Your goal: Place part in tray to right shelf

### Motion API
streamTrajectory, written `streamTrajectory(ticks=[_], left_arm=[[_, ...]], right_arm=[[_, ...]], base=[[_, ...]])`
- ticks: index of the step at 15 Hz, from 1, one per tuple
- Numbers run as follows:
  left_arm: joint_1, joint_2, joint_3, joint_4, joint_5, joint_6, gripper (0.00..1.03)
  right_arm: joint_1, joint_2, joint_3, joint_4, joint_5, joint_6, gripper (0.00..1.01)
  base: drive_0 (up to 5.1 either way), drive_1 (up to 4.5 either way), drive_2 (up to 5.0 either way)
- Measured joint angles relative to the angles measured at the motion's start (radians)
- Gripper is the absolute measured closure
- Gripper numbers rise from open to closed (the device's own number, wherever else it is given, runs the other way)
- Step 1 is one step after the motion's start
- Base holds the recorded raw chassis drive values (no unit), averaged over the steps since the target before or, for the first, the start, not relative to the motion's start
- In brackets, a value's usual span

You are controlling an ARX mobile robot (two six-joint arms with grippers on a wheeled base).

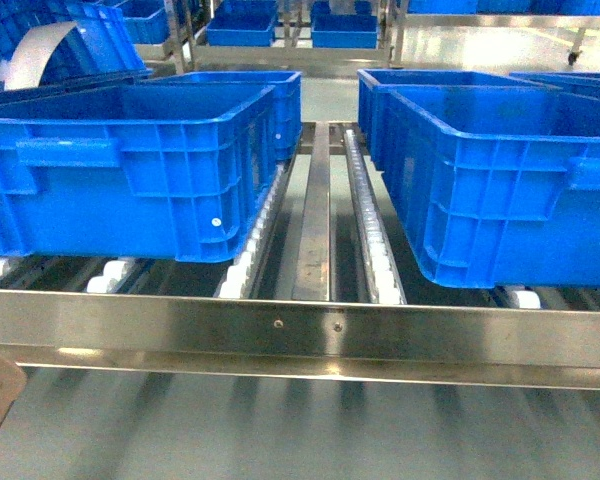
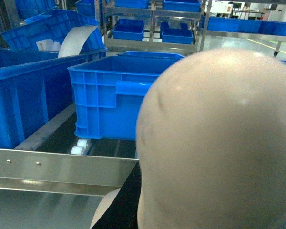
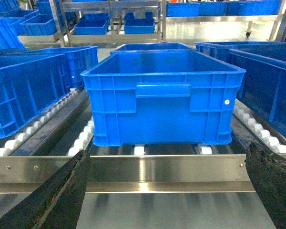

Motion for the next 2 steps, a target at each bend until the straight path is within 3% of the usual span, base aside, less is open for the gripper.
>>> streamTrajectory(ticks=[2], left_arm=[[0.000,0.000,0.000,0.000,0.000,0.000,0.87]], right_arm=[[0.000,0.000,0.000,0.000,0.000,0.000,0.03]], base=[[0.0,0.00,0.0]])
